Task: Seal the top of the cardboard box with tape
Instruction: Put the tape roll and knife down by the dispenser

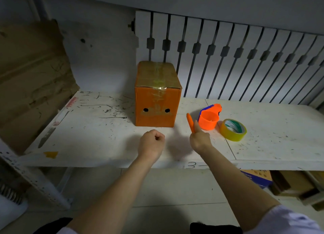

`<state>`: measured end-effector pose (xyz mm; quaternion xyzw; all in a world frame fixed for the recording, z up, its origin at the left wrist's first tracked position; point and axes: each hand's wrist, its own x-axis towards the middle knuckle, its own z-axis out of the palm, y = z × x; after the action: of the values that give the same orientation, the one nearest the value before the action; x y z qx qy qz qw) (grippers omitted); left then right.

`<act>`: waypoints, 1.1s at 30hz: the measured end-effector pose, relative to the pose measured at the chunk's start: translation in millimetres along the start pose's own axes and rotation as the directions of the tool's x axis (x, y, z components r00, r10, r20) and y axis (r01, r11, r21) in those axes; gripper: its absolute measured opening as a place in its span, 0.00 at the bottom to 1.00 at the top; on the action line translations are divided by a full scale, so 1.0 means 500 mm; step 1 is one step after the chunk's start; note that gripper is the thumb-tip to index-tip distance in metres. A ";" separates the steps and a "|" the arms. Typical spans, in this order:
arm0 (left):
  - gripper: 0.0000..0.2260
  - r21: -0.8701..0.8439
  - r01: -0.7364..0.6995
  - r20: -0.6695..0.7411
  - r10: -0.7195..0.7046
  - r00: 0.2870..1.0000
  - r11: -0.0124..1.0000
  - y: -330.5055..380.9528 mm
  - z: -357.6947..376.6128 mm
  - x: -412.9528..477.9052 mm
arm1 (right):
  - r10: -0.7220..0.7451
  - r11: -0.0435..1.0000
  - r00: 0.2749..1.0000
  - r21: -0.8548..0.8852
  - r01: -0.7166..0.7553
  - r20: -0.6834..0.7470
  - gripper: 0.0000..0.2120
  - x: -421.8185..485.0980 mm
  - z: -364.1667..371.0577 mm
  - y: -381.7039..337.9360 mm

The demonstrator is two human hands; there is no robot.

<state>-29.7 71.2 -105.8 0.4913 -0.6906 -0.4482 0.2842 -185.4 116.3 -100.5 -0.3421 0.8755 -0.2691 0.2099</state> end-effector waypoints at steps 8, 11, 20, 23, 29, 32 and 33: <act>0.06 0.036 -0.039 0.025 0.038 0.999 0.999 -0.011 0.043 0.088 | -0.060 0.975 0.991 -0.218 0.033 -0.118 0.30 0.139 0.040 -0.020; 0.05 0.027 -0.061 0.007 0.061 0.998 0.998 -0.016 0.057 0.107 | -0.100 0.945 0.988 -0.321 0.056 -0.120 0.28 0.177 0.058 -0.017; 0.06 0.015 -0.065 0.030 0.064 0.997 0.998 -0.031 0.078 0.115 | -0.091 0.869 0.988 -0.494 0.020 -0.121 0.23 0.209 0.035 0.019; 0.06 0.037 -0.068 0.030 0.067 0.997 0.997 -0.028 0.079 0.108 | -0.056 0.857 0.991 -0.516 -0.015 -0.123 0.24 0.198 0.026 0.038; 0.06 0.064 -0.082 0.043 0.079 0.996 0.995 -0.018 0.081 0.090 | -0.062 0.863 0.989 -0.506 -0.013 -0.131 0.23 0.174 0.024 0.053; 0.06 0.066 -0.087 0.040 0.085 0.996 0.994 -0.013 0.080 0.084 | -0.064 0.862 0.989 -0.507 -0.011 -0.131 0.17 0.172 0.026 0.043; 0.06 0.070 -0.087 0.040 0.085 0.996 0.994 -0.013 0.079 0.084 | -0.060 0.861 0.990 -0.508 -0.015 -0.130 0.16 0.172 0.026 0.041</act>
<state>-75.0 44.8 -131.0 0.4626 -0.7319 -0.4195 0.2727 -246.2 63.5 -138.9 -0.3757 0.9239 -0.0549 0.0467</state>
